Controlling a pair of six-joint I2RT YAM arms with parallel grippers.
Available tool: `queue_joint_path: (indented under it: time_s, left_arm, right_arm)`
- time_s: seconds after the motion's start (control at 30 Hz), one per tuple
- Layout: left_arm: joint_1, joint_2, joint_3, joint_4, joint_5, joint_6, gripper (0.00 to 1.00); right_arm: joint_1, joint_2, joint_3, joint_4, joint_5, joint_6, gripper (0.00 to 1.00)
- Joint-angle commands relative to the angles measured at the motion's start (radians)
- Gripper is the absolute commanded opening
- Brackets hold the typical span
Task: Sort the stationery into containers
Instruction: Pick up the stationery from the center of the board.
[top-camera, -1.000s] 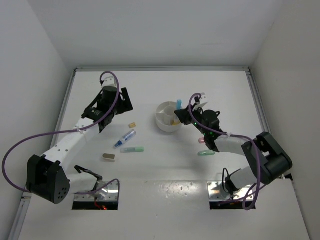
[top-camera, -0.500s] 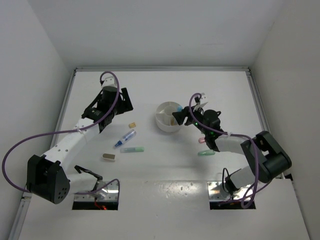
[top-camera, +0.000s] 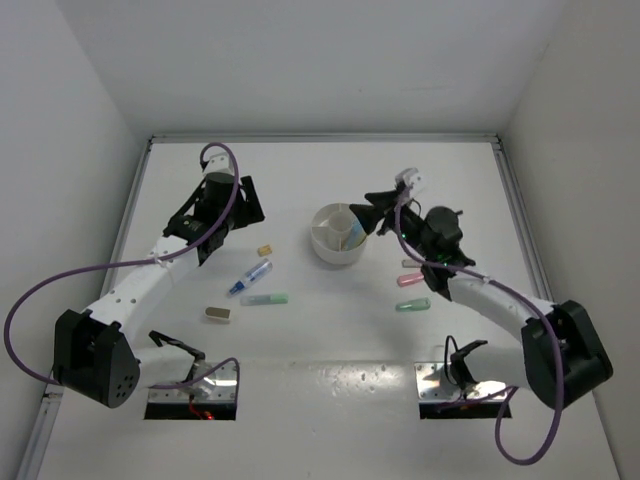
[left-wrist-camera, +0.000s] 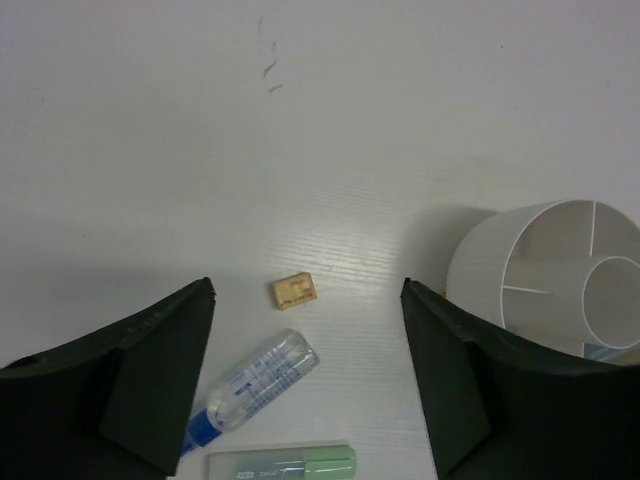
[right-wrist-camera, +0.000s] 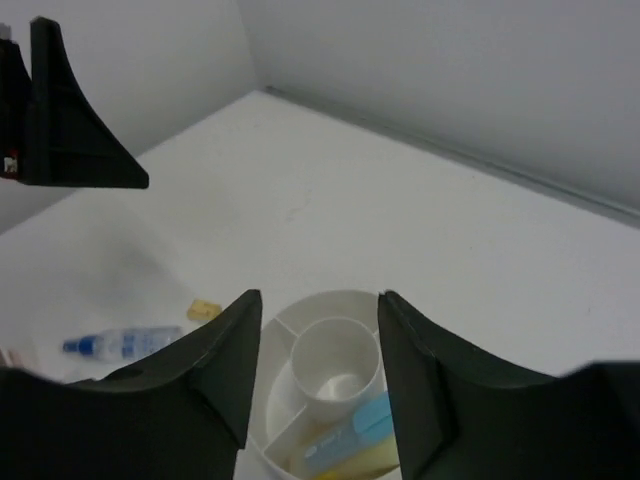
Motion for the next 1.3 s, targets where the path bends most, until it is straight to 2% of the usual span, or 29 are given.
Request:
queue_joint_path:
  time_s: [0.0, 0.03, 0.07, 0.1, 0.13, 0.17, 0.2, 0.23, 0.27, 0.3, 0.33, 0.37, 0.43, 0.5, 0.67, 0.8, 1.0, 1.27]
  left_arm:
    - [0.008, -0.030, 0.018, 0.013, 0.004, 0.012, 0.75]
    - [0.008, -0.030, 0.018, 0.013, -0.007, 0.012, 0.43]
    - [0.008, -0.030, 0.018, 0.013, -0.016, 0.012, 0.24]
    - [0.008, -0.044, 0.018, 0.013, -0.025, -0.002, 0.11]
    - [0.008, -0.055, 0.018, 0.013, -0.055, -0.002, 0.00]
    - [0.008, -0.055, 0.009, 0.013, -0.075, -0.020, 0.00]
    - [0.008, -0.070, 0.009, 0.004, -0.095, -0.029, 0.00]
    - [0.008, -0.079, 0.009, 0.003, -0.135, -0.043, 0.00]
    - [0.017, -0.097, 0.009, -0.006, -0.158, -0.043, 0.15]
    - [0.017, -0.107, 0.009, -0.015, -0.181, -0.069, 0.33]
    - [0.017, -0.117, 0.000, -0.015, -0.235, -0.080, 0.53]
    - [0.017, -0.143, 0.000, -0.024, -0.267, -0.092, 0.85]
    - [0.026, -0.171, 0.000, -0.052, -0.330, -0.132, 0.98]
    - [0.026, -0.200, 0.000, -0.076, -0.433, -0.158, 1.00]
    - [0.026, -0.336, 0.000, -0.185, -0.689, -0.287, 1.00]
    - [0.026, -0.444, -0.020, -0.205, -0.796, -0.336, 1.00]
    - [0.026, -0.496, -0.031, -0.214, -0.829, -0.336, 1.00]
    - [0.026, -0.521, -0.022, -0.228, -0.849, -0.356, 1.00]
  right_arm:
    - [-0.005, 0.022, 0.286, -0.499, -0.153, -0.204, 0.47]
    - [0.019, 0.052, 0.437, -0.637, -0.295, -0.323, 0.07]
    - [0.019, 0.127, 0.505, -0.888, -0.384, -0.383, 0.00]
    - [0.030, 0.173, 0.570, -1.000, -0.545, -0.437, 0.00]
    - [0.051, 0.216, 0.678, -1.162, -0.575, -0.494, 0.00]
    - [0.066, 0.256, 0.722, -1.244, -0.595, -0.543, 0.00]
    - [0.086, 0.334, 0.766, -1.321, -0.571, -0.600, 0.06]
    - [0.131, 0.370, 0.840, -1.378, -0.534, -0.667, 0.26]
    - [0.155, 0.407, 0.875, -1.427, -0.502, -0.692, 0.37]
    - [0.178, 0.444, 0.941, -1.515, -0.458, -0.709, 0.44]
    - [0.229, 0.518, 0.975, -1.557, -0.433, -0.723, 0.55]
    - [0.258, 0.554, 1.007, -1.600, -0.408, -0.752, 0.59]
    - [0.313, 0.625, 1.084, -1.685, -0.346, -0.752, 0.66]
    - [0.392, 0.715, 1.133, -1.715, -0.281, -0.763, 0.67]
    - [0.513, 0.804, 1.182, -1.685, -0.148, -0.745, 0.71]
    - [0.563, 0.907, 1.268, -1.712, -0.123, -0.744, 0.72]
    - [0.610, 0.997, 1.354, -1.662, -0.042, -0.694, 0.72]
    - [0.637, 1.125, 1.475, -1.668, -0.023, -0.655, 0.72]
